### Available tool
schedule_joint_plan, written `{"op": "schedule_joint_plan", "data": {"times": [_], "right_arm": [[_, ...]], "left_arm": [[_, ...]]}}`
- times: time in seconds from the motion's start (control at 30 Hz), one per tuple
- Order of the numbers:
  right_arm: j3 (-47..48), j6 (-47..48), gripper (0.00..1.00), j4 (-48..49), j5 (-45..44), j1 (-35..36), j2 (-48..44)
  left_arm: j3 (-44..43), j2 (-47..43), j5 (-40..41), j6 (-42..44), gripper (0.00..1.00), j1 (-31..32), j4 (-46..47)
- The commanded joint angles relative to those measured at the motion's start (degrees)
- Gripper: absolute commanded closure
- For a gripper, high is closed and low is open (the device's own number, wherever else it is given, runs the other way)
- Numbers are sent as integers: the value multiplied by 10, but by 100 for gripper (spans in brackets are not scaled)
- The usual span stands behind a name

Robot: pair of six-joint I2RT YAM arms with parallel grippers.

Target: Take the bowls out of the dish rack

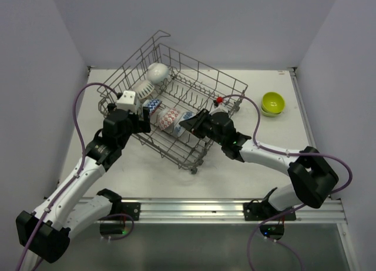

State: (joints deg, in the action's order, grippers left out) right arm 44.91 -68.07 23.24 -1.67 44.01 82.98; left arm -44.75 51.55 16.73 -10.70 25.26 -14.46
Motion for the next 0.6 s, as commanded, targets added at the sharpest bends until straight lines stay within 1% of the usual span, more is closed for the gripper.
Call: {"op": "schedule_joint_plan", "data": {"times": [0.0, 0.17, 0.3, 0.43, 0.47, 0.57], "right_arm": [[33, 22, 100, 42, 7, -2, -13], [40, 39, 100, 44, 8, -1, -15], [45, 44, 100, 74, 15, -2, -12], [61, 43, 99, 73, 14, -2, -4], [64, 44, 99, 72, 27, -2, -2], [76, 48, 100, 59, 25, -2, -4]], "left_arm": [[-2, 2, 1, 6, 0, 4, 15], [-2, 2, 1, 7, 0, 4, 15], [-3, 2, 3, 8, 0, 4, 15], [-3, 2, 3, 7, 0, 4, 15], [-2, 1, 4, 7, 0, 3, 15], [-2, 2, 3, 9, 0, 4, 14]]}}
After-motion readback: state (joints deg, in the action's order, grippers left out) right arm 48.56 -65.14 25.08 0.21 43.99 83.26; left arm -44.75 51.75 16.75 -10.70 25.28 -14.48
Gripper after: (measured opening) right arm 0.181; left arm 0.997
